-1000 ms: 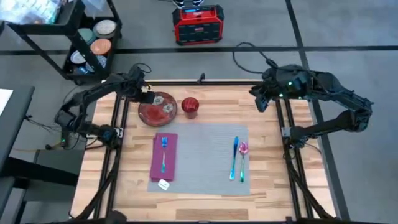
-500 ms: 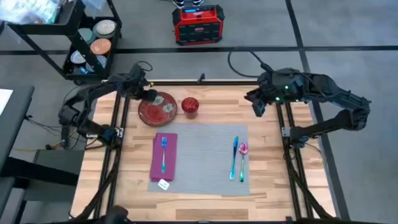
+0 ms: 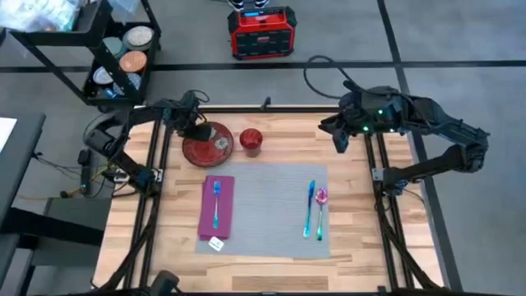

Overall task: Set table place
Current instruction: Put the red plate on the center of the gray place mat

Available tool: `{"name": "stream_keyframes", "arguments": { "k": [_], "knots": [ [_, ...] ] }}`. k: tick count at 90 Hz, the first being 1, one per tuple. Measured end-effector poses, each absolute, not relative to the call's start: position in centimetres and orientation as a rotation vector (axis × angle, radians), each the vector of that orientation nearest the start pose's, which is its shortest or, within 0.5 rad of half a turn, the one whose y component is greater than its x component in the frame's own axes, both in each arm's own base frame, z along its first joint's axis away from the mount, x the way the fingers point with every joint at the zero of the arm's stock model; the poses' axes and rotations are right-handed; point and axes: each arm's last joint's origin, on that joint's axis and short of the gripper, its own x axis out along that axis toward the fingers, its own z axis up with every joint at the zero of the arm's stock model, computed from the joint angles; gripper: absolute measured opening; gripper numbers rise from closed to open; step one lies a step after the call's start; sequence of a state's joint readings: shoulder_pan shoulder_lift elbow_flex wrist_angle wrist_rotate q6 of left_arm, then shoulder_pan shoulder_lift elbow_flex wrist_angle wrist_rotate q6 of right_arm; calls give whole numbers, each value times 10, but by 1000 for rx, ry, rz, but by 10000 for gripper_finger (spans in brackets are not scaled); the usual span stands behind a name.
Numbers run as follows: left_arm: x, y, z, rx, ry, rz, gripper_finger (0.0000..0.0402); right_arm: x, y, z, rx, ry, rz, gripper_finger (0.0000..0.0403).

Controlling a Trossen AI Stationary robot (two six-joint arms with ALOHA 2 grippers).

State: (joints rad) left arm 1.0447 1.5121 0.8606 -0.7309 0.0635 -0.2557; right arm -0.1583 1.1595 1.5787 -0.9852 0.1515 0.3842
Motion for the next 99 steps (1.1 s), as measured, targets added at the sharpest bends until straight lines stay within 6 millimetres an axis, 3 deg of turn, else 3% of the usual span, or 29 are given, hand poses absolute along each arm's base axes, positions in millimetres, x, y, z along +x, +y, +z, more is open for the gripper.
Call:
{"name": "stream_keyframes", "arguments": {
  "k": [8,13,23,58,77,99],
  "knots": [
    [130,226,198,-804,1056,1072,102,192,-35,448,364,506,-405,76],
    [128,228,204,-753,1069,1132,102,192,-35,448,357,507,-403,76],
    [122,230,199,-779,1116,1116,102,192,-35,448,348,509,-401,76],
    [132,238,158,-860,1329,980,102,193,-32,449,380,516,-322,76],
    [132,231,154,-989,1299,721,95,193,-29,449,380,518,-308,76],
    [125,234,154,-1138,1218,698,92,194,-29,449,375,518,-305,76]
  ]
}}
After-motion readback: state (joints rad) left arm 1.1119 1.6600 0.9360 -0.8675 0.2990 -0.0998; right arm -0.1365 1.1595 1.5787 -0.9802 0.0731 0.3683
